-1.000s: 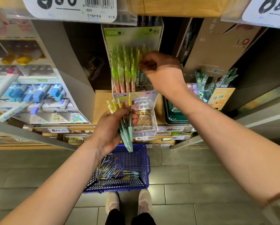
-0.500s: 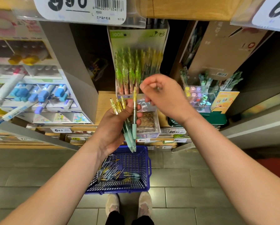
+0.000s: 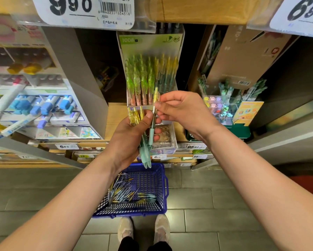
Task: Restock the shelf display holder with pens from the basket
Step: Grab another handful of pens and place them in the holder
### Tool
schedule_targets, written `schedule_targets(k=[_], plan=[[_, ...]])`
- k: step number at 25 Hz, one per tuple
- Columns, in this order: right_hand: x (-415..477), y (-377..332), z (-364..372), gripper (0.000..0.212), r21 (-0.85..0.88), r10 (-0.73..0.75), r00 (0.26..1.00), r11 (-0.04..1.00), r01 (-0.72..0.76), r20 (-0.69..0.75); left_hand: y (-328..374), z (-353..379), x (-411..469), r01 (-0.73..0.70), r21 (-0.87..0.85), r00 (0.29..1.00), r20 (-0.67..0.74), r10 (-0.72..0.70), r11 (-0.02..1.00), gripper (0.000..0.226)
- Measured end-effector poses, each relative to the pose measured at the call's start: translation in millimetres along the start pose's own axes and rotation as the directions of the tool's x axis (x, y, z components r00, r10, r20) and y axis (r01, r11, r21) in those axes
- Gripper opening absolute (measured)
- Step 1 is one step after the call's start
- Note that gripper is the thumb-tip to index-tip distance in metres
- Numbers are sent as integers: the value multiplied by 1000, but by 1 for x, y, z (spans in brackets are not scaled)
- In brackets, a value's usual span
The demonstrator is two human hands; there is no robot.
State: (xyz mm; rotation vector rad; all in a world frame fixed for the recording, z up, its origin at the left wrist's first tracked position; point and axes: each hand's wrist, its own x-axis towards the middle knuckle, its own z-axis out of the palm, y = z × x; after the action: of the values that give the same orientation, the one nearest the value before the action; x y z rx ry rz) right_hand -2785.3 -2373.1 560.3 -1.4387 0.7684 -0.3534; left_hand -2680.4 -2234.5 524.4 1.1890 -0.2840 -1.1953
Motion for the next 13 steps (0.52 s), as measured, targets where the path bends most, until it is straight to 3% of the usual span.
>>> schedule_targets(k=[3,6,9,11,13], plan=[[-2,-10,-5,14,55,-17,999,998,19,-30,-1,0,1,9,-35,999,-33,-10,999,31],[6,-29,-17,9,69,-135,967,986,153,-215,-2,-3,1,25,-36,997,-67,-27,999,31],[21,-44,-27,8,-79,-305,869,951,298,-390,-2,-6,1,56,-29,995,-84,-59,998,30],[32,-45,-27,6,-229,-393,823,918,324,-410,-3,-7,1,81,-45,992,-93,-85,996,14],[40,-40,-23,4,-345,-463,798,874,341,-385,-4,-9,0,96,-75,991,-89,-103,993,14]])
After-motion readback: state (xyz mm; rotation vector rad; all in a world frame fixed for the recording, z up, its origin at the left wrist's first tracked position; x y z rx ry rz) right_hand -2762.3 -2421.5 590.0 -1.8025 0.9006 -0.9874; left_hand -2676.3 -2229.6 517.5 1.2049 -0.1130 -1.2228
